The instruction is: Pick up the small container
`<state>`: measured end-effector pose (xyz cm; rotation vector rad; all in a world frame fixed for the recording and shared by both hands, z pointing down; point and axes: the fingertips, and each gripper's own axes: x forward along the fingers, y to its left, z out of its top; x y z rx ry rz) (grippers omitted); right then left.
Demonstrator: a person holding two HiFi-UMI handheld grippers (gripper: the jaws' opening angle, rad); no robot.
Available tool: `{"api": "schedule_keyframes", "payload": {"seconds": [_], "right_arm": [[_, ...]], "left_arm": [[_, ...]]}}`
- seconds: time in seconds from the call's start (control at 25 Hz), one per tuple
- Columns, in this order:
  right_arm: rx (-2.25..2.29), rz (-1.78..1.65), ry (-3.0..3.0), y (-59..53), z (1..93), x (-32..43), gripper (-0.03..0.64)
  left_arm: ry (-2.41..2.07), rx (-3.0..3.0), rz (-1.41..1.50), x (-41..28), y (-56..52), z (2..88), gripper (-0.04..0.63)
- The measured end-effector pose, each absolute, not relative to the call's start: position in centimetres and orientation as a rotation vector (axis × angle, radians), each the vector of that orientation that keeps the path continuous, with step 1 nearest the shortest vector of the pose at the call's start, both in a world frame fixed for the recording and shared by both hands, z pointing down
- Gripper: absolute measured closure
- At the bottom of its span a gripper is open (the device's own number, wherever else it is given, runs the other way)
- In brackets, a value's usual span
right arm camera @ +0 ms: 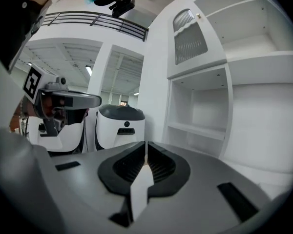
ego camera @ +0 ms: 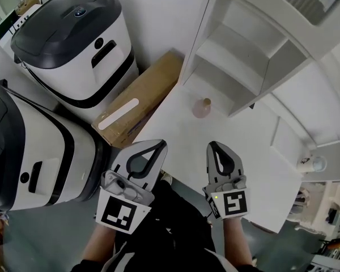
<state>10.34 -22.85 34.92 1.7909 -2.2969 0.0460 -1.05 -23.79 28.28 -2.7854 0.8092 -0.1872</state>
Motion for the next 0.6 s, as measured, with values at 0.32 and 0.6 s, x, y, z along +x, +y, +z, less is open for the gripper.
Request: {"api": "schedule_keyframes", "payload": {"seconds": [0.32,0.6], "right_arm": [[1.733,0.129,-2.258,-26.8,39.5,13.8,0.547],[1.708,0.163,-2.226,-30.4,42.8,16.3,0.493]], "left_arm": [[0.812,-2.803,-0.232,1.9,-26.8,29.8,0.594],[0.790,-2.802,-0.276,4.3,-28.1,31.1,0.594]]}}
